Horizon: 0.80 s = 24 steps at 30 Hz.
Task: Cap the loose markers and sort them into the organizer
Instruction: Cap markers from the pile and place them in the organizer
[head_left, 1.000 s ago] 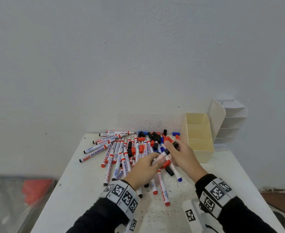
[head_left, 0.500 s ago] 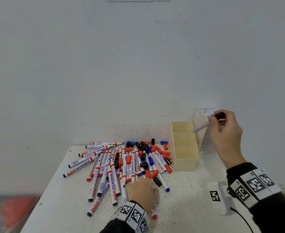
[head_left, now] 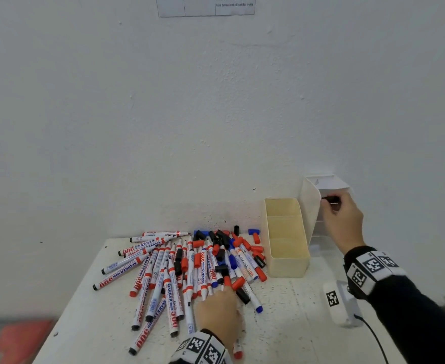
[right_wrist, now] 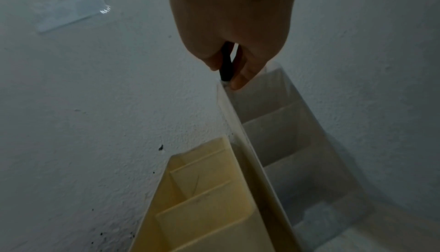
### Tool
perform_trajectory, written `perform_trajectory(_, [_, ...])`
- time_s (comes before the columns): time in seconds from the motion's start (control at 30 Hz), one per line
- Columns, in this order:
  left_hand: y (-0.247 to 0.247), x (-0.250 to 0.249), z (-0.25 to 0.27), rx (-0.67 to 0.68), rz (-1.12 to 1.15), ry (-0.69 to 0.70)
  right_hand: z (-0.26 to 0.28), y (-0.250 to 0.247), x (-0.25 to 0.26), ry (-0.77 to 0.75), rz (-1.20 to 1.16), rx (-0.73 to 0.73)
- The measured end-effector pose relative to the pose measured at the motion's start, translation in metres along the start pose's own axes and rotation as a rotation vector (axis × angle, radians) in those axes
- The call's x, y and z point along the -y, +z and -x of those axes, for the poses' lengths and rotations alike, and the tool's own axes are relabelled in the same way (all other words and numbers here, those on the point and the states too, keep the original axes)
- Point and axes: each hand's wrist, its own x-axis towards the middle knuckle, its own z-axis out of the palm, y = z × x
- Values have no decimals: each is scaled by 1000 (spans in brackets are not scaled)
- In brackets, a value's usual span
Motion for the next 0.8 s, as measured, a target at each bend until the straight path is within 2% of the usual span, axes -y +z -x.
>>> perform_trajectory(0.3, [3, 0, -1, -31, 11, -16, 5, 13, 7, 22, -37, 23])
perform_trajectory(0.57, [3, 1, -1, -28, 47, -25, 0, 13, 1, -32, 12, 49])
perform_trajectory(0.8, [0, 0, 3, -23, 78, -40, 0, 13, -3, -32, 47, -12])
